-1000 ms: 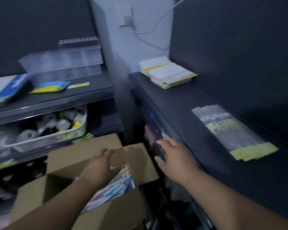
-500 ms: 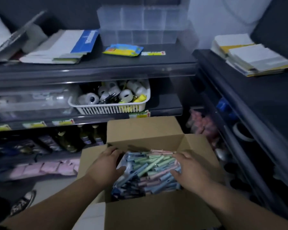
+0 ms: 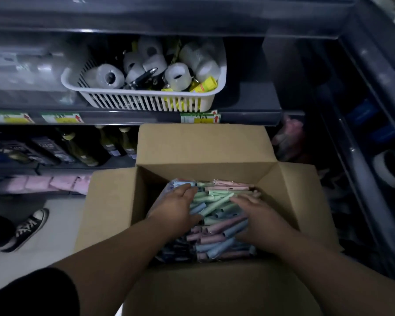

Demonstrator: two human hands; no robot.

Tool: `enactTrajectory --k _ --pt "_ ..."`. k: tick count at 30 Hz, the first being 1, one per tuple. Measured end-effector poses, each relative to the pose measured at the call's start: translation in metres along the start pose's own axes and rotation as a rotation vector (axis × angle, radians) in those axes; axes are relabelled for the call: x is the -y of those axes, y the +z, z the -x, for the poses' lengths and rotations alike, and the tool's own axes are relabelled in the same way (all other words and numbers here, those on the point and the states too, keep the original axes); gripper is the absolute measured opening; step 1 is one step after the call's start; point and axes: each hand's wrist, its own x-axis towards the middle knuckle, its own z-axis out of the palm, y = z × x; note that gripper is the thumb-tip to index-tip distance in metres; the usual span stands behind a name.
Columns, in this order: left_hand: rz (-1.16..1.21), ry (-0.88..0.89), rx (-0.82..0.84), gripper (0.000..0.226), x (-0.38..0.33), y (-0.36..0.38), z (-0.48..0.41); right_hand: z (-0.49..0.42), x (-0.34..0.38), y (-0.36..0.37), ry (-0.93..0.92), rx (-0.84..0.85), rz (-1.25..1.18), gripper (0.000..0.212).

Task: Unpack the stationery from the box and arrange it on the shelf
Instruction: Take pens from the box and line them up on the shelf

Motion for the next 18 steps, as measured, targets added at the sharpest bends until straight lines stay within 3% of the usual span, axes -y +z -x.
enactTrajectory --k 6,10,15,18 --pt "-0.078 -0.06 0.054 0.08 -0.012 0.019 -0.014 -0.011 -0.019 0.012 -0.12 0.055 0.159 0.103" --pt "-0.113 -0.123 0.088 0.074 -0.018 0.018 -0.006 -0.014 -0.02 0.015 -0.158 0.019 0.235 0.083" --pt "-0.091 -0.15 0.087 0.056 -0.02 0.014 0.013 -0.01 -0.021 0.015 -0.173 0.066 0.135 0.044" --pt "-0.138 -0.101 0.097 0.046 -0.018 0.011 0.018 -0.01 -0.02 0.015 -0.207 0.105 0.13 0.041"
